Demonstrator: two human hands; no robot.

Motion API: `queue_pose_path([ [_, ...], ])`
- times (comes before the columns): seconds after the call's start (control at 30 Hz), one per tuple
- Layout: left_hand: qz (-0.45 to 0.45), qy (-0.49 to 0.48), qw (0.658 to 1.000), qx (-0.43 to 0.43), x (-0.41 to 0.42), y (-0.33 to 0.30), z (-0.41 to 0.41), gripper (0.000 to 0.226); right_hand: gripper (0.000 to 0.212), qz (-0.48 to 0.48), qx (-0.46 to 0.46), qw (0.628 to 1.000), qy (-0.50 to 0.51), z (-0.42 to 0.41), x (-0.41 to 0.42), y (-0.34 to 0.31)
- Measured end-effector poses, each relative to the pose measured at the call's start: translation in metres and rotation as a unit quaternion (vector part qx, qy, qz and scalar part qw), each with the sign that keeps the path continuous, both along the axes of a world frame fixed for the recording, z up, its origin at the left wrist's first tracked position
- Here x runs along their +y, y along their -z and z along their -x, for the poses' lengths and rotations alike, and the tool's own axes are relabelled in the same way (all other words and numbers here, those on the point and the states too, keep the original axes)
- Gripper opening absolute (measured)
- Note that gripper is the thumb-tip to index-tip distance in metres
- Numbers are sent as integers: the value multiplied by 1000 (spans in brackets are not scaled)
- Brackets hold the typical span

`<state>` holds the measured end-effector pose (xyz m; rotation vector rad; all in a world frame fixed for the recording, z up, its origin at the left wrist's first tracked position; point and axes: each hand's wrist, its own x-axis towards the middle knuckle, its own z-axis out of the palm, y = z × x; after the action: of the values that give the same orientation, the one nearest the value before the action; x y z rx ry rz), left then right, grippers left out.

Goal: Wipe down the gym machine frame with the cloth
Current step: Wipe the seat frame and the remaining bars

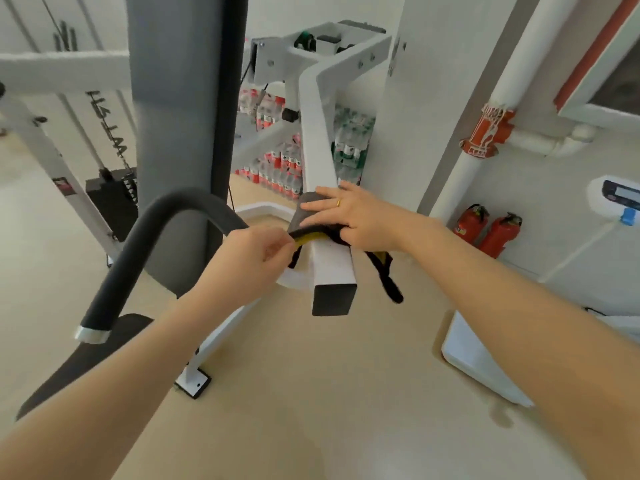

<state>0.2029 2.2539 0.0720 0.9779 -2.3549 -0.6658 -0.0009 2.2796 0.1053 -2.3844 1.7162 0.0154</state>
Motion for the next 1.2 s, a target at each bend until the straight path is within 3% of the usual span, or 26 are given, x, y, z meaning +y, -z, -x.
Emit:
queue_pose_path([
  [0.17,9,-70,997,42,24,3,3,13,58,-59,-166,983,-54,3,45,10],
  [0.3,-20,-52,998,14,26,3,-1,12,44,-79,-216,972,-54,8,29,16],
  [0.4,-53,-30,998,-16,29,3,3,13,37,-20,-183,983,-4,12,1,26],
  [0.53,-98,-34,994,-46,25,-2,15,31,39,23,-153,985,75,12,-12,26],
  [0.67,-107,-37,986,-126,22,-2,30,54,52,21,-120,993,1,4,25,29],
  [0.77,-89,-50,988,-113,25,2,33,65,51,31,-146,989,-19,9,46,36],
  [1.07,-176,-91,971,-130,18,6,38,59,41,77,-152,984,57,40,-60,38],
  [1.2,-182,-141,966,-117,22,6,43,58,44,92,-129,987,7,37,-53,38],
])
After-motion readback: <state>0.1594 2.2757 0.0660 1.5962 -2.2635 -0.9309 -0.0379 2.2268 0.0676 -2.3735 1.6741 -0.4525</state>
